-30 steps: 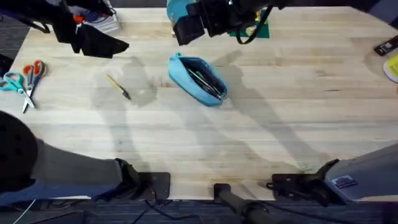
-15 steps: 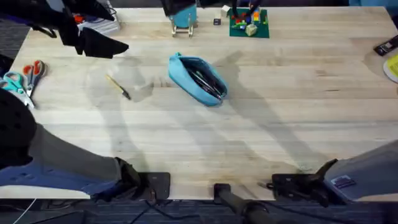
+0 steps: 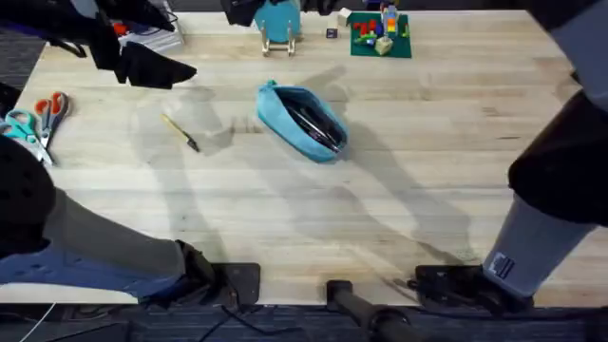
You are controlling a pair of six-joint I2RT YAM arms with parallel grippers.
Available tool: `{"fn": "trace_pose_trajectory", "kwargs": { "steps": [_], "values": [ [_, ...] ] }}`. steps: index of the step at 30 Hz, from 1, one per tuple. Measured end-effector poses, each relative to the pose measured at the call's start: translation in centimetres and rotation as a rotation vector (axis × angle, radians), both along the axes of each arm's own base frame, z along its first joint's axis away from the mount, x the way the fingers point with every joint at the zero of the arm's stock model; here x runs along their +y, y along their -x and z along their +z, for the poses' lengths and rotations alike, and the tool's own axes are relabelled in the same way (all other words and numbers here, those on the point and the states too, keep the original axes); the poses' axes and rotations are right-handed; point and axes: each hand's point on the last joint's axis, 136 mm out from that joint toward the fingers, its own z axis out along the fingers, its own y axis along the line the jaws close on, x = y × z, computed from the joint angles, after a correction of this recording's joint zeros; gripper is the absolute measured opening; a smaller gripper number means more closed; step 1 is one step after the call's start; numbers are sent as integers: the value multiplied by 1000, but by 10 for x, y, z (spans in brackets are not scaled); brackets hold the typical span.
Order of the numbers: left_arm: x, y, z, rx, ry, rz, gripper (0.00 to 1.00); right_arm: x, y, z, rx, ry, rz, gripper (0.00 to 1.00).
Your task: Unzip the bag, pick up the pens from the table one at a time and place them inside, then zip the bag closed.
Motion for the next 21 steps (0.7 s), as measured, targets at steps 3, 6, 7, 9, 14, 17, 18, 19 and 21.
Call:
{"fn": "trace_pose_trajectory", "kwargs": {
  "steps": [3,6,7,9,14,17,18,19,21],
  "values": [
    [0,0,0,-1,-1,0,993,4,2,0,-2,-1,0,996],
    [0,0,0,-1,-1,0,992,7,3,0,1,-7,-6,996],
    [0,0,0,-1,-1,0,993,8,3,-1,4,-9,-12,996],
    [0,0,0,-1,-1,0,994,9,1,-6,12,-6,-33,996],
    [0,0,0,-1,0,0,992,9,-6,-24,39,15,-82,996],
    [0,0,0,-1,0,0,993,9,-8,-32,47,27,-106,996],
    [0,0,0,-1,0,0,993,9,-9,-34,48,30,-112,996],
    [0,0,0,-1,0,0,993,10,-9,-36,50,33,-117,996],
    [0,0,0,-1,0,0,993,12,-8,-41,56,39,-122,996]
  ]
}}
